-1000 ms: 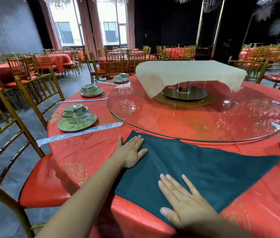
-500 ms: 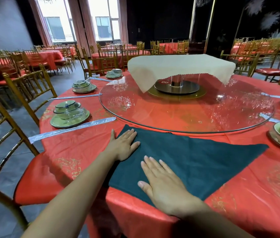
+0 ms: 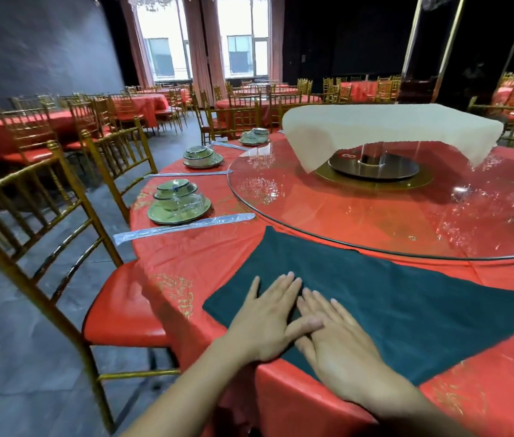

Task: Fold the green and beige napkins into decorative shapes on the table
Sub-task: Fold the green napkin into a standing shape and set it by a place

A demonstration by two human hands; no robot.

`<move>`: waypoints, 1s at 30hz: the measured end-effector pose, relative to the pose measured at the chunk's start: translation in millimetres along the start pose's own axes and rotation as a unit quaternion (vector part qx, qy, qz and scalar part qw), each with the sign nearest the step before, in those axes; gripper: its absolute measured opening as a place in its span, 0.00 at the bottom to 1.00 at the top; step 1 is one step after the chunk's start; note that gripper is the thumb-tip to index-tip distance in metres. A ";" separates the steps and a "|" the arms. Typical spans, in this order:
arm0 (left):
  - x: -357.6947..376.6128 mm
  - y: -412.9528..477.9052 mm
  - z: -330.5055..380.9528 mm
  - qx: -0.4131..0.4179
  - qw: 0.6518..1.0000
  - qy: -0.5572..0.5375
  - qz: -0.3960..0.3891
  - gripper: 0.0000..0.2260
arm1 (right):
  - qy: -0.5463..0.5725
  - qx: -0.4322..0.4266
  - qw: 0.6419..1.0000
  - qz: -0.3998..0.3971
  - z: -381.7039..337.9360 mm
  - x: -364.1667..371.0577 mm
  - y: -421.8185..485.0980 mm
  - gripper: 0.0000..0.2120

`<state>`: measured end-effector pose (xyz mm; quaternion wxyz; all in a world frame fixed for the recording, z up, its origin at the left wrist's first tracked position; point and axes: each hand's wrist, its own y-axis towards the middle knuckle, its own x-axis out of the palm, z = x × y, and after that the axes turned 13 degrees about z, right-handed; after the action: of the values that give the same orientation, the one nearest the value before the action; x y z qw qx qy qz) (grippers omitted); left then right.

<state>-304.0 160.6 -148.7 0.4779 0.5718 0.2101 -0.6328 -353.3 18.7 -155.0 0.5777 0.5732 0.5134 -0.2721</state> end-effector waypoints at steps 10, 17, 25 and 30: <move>-26.2 3.5 -75.5 -0.125 0.985 0.115 0.001 0.59 | -0.004 -0.013 0.999 -0.035 5.3 -1.2 -0.8 0.62; -13.0 52.5 -10.9 0.081 0.996 0.039 0.019 0.27 | -0.031 -0.034 0.997 0.063 -0.2 3.2 4.3 0.53; 15.5 118.1 -39.3 -0.052 0.994 0.065 -0.067 0.31 | -0.027 0.014 0.999 0.014 4.7 18.5 3.3 0.38; 13.4 136.8 -60.5 -0.099 0.989 0.085 -0.068 0.34 | -0.016 0.012 1.000 -0.017 8.2 21.4 0.6 0.38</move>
<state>-155.2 142.7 -138.3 0.4688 0.5578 0.3501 -0.5886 -343.5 16.9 -175.7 0.5742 0.5670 0.5103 -0.2973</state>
